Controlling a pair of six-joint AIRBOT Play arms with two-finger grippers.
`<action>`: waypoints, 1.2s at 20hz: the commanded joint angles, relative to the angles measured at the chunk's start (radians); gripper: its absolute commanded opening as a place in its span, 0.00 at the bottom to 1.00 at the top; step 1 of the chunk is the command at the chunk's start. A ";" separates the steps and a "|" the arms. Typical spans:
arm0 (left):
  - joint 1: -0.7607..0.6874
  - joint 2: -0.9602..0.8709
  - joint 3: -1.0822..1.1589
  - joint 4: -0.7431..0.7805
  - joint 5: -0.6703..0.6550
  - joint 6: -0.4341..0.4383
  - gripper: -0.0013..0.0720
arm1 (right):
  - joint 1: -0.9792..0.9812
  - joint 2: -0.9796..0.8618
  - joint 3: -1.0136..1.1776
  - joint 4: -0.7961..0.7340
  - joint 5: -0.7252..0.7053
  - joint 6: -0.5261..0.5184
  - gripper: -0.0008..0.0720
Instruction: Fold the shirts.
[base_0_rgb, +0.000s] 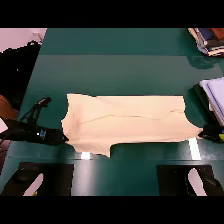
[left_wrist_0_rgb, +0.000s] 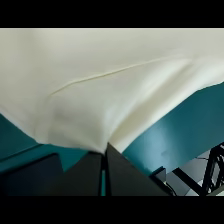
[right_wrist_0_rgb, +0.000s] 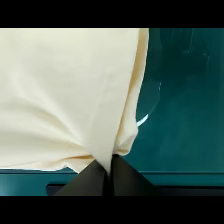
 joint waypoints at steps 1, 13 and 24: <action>0.000 -0.060 0.095 0.003 0.080 0.040 0.05 | 0.077 -0.073 0.121 -0.018 -0.012 0.020 0.03; 0.000 -0.740 0.472 0.005 0.478 0.116 0.05 | 0.244 -0.792 0.629 0.017 -0.115 0.076 0.04; 0.009 -0.755 0.663 0.035 0.233 0.109 0.84 | 0.084 -0.894 0.730 0.276 -0.042 -0.077 0.66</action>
